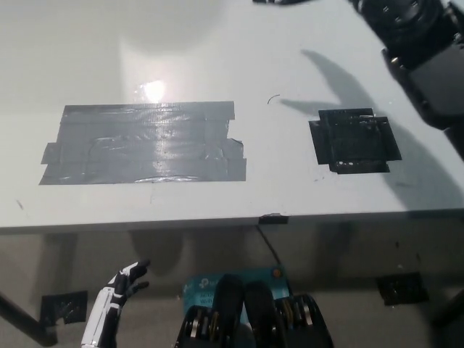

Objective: A stapler is kept on the black spot marked on the desk infront of the robot. The robot picks up the stapler using its right hand and passes it to a person

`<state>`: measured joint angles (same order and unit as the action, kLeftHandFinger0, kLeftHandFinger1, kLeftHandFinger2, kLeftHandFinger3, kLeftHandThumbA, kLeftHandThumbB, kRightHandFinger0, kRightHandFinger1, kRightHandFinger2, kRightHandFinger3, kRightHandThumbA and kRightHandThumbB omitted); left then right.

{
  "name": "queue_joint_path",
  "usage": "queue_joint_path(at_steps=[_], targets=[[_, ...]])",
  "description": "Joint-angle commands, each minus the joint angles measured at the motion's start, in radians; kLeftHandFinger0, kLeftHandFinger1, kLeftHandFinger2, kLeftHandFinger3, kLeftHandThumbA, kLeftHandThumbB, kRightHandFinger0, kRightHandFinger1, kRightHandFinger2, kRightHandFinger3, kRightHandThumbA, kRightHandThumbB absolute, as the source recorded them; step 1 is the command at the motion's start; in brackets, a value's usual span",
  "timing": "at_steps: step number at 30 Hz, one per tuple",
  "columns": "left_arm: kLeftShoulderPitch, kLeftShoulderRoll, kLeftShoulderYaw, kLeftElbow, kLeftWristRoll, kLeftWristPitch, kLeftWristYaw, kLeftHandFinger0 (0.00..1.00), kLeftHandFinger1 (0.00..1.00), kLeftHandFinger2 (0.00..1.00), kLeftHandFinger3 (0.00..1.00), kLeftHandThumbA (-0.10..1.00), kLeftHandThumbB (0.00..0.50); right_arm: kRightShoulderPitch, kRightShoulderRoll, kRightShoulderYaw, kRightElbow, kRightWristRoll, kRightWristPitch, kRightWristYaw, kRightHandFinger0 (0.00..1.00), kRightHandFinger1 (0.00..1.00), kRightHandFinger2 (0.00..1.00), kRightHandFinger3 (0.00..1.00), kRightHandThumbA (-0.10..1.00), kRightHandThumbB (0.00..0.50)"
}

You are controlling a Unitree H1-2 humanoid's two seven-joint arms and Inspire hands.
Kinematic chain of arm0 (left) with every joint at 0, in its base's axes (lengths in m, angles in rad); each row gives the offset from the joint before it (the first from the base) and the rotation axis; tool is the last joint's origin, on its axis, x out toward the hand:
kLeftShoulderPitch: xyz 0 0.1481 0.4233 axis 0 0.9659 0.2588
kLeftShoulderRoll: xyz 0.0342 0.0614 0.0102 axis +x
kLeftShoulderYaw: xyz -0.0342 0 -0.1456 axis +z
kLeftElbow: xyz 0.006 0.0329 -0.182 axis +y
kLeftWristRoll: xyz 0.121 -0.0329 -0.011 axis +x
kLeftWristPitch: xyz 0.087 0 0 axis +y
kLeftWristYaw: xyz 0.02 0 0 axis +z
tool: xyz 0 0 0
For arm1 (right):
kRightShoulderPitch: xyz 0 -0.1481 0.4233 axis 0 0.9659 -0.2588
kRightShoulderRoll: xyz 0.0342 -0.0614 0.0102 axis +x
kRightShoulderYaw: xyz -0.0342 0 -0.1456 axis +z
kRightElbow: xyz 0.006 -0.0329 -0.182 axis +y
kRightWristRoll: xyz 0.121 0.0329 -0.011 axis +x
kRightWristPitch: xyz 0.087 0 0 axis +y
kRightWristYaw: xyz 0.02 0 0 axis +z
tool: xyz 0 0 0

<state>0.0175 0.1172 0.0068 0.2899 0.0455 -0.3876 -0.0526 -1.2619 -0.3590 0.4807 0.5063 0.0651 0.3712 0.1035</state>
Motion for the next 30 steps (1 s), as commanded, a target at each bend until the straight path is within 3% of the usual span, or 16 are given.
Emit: queue_joint_path(at_steps=[1,2,5,8,9,10,14,15,16,17,20,23,26,30], targets=[[-0.017,0.008,-0.001,-0.009,-0.007,-0.032,-0.003,0.89,0.92,0.88,0.8,1.0,0.433,0.027,-0.158,-0.125,-0.516,-0.01,0.099,0.082,1.0,1.0,1.0,1.0,1.0,0.478],[-0.019,0.008,0.001,-0.007,-0.011,-0.032,-0.004,0.89,0.92,0.88,0.8,1.0,0.43,0.058,-0.185,-0.137,-0.606,-0.001,0.099,0.095,1.0,1.0,1.0,1.0,1.0,0.399],[-0.025,0.012,0.002,-0.009,-0.008,-0.028,-0.004,0.88,0.93,0.89,0.82,1.0,0.424,0.145,-0.261,-0.169,-0.811,0.078,0.099,0.106,1.0,1.0,1.0,1.0,1.0,0.435],[-0.048,0.011,0.007,-0.005,-0.009,-0.022,0.0,0.85,0.93,0.88,0.81,1.0,0.43,0.234,-0.347,-0.202,-1.006,0.166,0.099,0.085,1.0,1.0,1.0,1.0,0.95,0.401],[-0.057,0.01,0.009,-0.005,-0.015,-0.014,-0.001,0.84,0.93,0.88,0.81,1.0,0.434,0.264,-0.375,-0.215,-1.067,0.198,0.099,0.075,1.0,1.0,1.0,1.0,0.94,0.48],[-0.062,0.01,0.009,-0.004,-0.017,-0.012,-0.002,0.83,0.93,0.89,0.81,1.0,0.438,0.307,-0.393,-0.232,-1.124,0.205,0.099,0.066,1.0,1.0,1.0,1.0,1.0,0.407],[-0.077,0.009,0.008,0.001,-0.024,-0.016,-0.007,0.83,0.93,0.89,0.82,1.0,0.438,0.428,-0.433,-0.283,-1.271,0.257,0.099,0.025,1.0,1.0,1.0,1.0,0.98,0.378],[-0.086,0.01,0.006,0.005,-0.027,-0.017,-0.013,0.86,0.95,0.91,0.85,1.0,0.429,0.538,-0.435,-0.325,-1.384,0.341,0.099,-0.04,1.0,1.0,1.0,1.0,0.86,0.352],[-0.089,0.012,0.004,0.006,-0.031,-0.014,-0.019,0.88,0.97,0.94,0.88,1.0,0.425,0.62,-0.407,-0.359,-1.444,0.387,0.098,-0.066,1.0,1.0,1.0,1.0,0.81,0.339],[-0.091,0.013,0.003,0.006,-0.033,-0.014,-0.023,0.88,0.97,0.94,0.9,1.0,0.429,0.677,-0.396,-0.359,-1.454,0.377,0.055,-0.062,1.0,1.0,1.0,1.0,0.84,0.36],[-0.096,0.011,0.0,0.002,-0.049,-0.007,-0.035,0.89,0.99,0.97,0.96,1.0,0.434,0.928,-0.368,-0.284,-1.456,0.249,-0.209,-0.044,1.0,1.0,1.0,1.0,0.85,0.374],[-0.093,0.006,-0.002,0.004,-0.052,0.0,-0.037,0.94,1.0,1.0,1.0,1.0,0.449,1.074,-0.308,-0.22,-1.456,0.17,-0.336,-0.023,1.0,1.0,1.0,1.0,0.82,0.38],[-0.075,0.006,-0.003,-0.002,-0.059,-0.002,-0.043,1.0,1.0,1.0,1.0,1.0,0.463,1.22,-0.232,-0.167,-1.456,0.13,-0.414,-0.021,1.0,1.0,1.0,1.0,0.8,0.366],[-0.048,0.009,-0.008,-0.004,-0.056,-0.01,-0.047,1.0,1.0,1.0,1.0,1.0,0.49,1.384,-0.144,-0.16,-1.456,0.077,-0.401,-0.044,1.0,1.0,1.0,1.0,0.94,0.35]])
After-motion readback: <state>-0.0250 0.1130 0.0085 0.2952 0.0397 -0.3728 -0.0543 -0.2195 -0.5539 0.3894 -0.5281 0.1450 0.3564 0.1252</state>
